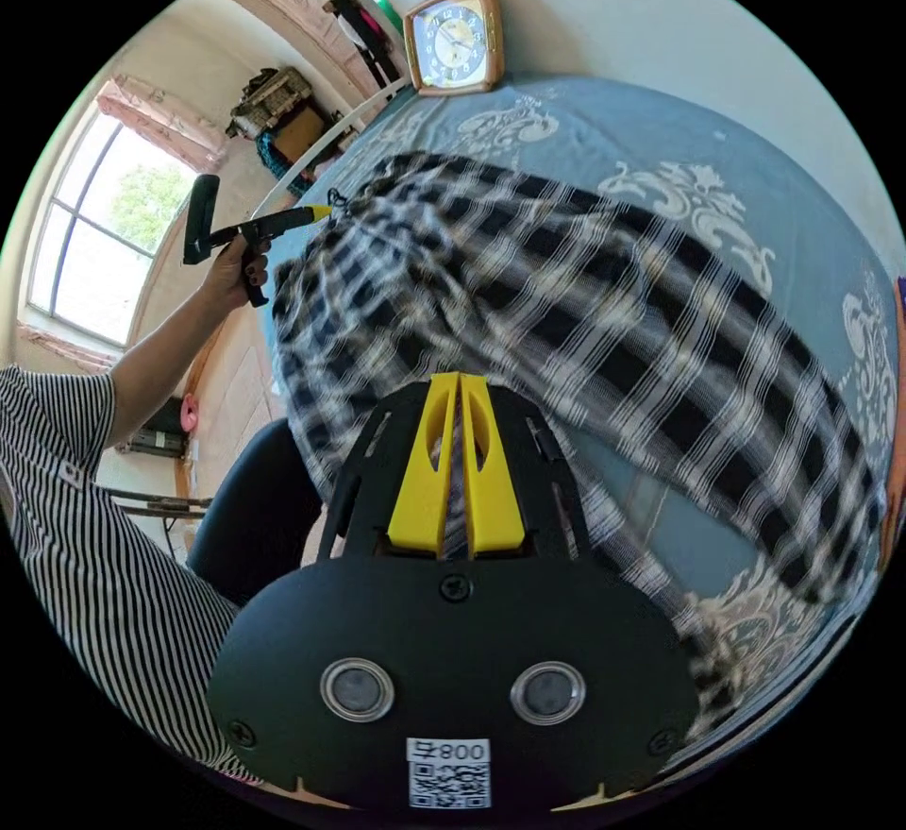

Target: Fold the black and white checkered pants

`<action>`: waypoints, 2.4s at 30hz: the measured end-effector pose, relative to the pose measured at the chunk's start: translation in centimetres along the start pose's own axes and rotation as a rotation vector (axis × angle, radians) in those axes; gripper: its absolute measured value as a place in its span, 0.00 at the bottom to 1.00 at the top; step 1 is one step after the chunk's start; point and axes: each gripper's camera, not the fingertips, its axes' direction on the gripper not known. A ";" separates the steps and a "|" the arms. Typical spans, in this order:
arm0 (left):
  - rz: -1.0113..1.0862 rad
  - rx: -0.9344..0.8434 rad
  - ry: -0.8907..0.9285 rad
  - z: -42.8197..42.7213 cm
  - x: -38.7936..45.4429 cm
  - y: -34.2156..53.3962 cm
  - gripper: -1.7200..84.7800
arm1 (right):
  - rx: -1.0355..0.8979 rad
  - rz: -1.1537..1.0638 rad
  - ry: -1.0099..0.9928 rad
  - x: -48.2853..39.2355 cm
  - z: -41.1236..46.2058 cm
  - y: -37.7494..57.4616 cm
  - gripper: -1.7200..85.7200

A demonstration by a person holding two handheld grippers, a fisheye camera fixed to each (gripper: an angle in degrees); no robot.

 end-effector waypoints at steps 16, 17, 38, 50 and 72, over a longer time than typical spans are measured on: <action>0.224 -0.387 -0.272 7.5 -1.7 -20.0 0.12 | 0.046 -0.078 0.070 8.5 7.4 -15.0 0.11; 0.232 -0.422 -0.250 8.2 -1.8 -20.6 0.12 | 0.039 -0.090 0.083 8.8 8.1 -16.0 0.12; 0.210 -0.372 -0.179 7.0 -0.6 -28.1 0.07 | -0.115 -0.257 0.201 6.0 23.2 -27.0 0.11; 0.214 -0.345 -0.236 4.9 1.0 -29.2 0.06 | -0.106 -0.269 0.278 4.6 25.6 -27.0 0.10; 0.162 -0.216 -0.184 -9.2 1.8 -26.4 0.04 | 0.057 -0.198 0.181 1.8 16.8 -24.0 0.02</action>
